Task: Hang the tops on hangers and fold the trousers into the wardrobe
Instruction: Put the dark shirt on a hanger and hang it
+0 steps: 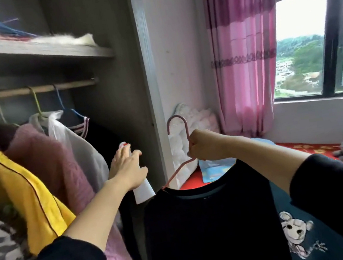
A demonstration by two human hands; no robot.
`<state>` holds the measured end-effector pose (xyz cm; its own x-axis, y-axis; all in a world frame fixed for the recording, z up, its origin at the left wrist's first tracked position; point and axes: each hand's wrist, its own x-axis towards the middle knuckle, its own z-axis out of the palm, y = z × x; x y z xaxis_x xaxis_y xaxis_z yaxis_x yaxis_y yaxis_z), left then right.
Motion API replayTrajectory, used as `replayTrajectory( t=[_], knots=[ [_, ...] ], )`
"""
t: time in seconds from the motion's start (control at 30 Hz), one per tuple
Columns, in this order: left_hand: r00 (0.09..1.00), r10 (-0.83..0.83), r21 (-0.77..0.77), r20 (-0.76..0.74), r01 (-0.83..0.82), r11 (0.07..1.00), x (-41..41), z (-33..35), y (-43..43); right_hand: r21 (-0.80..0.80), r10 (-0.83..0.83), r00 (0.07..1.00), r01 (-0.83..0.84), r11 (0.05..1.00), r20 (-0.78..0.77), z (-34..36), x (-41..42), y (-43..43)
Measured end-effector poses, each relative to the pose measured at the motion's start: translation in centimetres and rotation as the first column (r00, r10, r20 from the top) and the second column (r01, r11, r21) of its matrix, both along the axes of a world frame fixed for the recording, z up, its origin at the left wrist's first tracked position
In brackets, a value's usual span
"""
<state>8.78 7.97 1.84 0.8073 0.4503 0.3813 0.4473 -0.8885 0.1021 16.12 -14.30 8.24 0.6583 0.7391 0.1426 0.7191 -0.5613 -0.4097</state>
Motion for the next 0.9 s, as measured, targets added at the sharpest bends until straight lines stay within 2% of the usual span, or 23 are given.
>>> replayTrajectory(
  t=[0.13, 0.2, 0.33, 0.4, 0.47, 0.53, 0.6, 0.7, 0.77, 0.9],
  knots=[
    [0.999, 0.040, 0.175, 0.020, -0.043, 0.984, 2.9, 2.1, 4.1, -0.010, -0.021, 0.999, 0.022, 1.000, 0.031, 1.6, 2.7, 4.8],
    [0.997, 0.072, 0.256, -0.035, -0.060, 0.965, 4.2, 2.9, 6.3, 0.000, -0.023, 1.000, 0.023, 1.000, 0.018, 2.5, 4.0, 6.9],
    [0.970, 0.137, 0.383, -0.202, -0.050, 0.922, 4.9, 3.7, 10.0, -0.080, -0.017, 0.994, 0.026, 0.996, 0.111, 3.8, 5.7, 10.6],
    [0.960, 0.143, 0.369, -0.241, -0.046, 0.928, 4.4, 4.4, 11.6, -0.131, 0.007, 0.998, 0.000, 0.991, 0.056, 4.5, 6.3, 12.5],
    [0.952, 0.133, 0.306, -0.275, -0.044, 0.951, 3.7, 5.5, 13.2, -0.121, 0.016, 0.997, -0.007, 0.993, 0.073, 5.2, 6.6, 14.7],
    [0.960, 0.106, 0.290, -0.258, -0.028, 0.957, 3.1, 6.5, 15.1, -0.027, 0.022, 0.990, -0.019, 0.999, 0.141, 6.0, 6.7, 17.1],
    [0.974, 0.101, 0.345, -0.202, -0.026, 0.938, 3.0, 7.5, 17.2, 0.077, 0.016, 0.983, -0.031, 0.997, 0.184, 6.7, 7.2, 19.8],
    [0.957, 0.187, 0.419, -0.222, -0.079, 0.904, 3.1, 8.5, 19.6, 0.177, 0.004, 0.976, -0.043, 0.983, 0.218, 7.9, 8.2, 23.9],
    [0.939, 0.212, 0.350, -0.271, -0.109, 0.930, 3.3, 8.9, 21.1, 0.227, 0.018, 0.977, -0.066, 0.972, 0.210, 8.5, 9.0, 26.7],
    [0.947, 0.205, 0.236, -0.247, -0.147, 0.961, 4.0, 9.7, 23.8, 0.330, 0.025, 0.978, -0.094, 0.939, 0.209, 9.9, 10.3, 32.0]
  ],
)
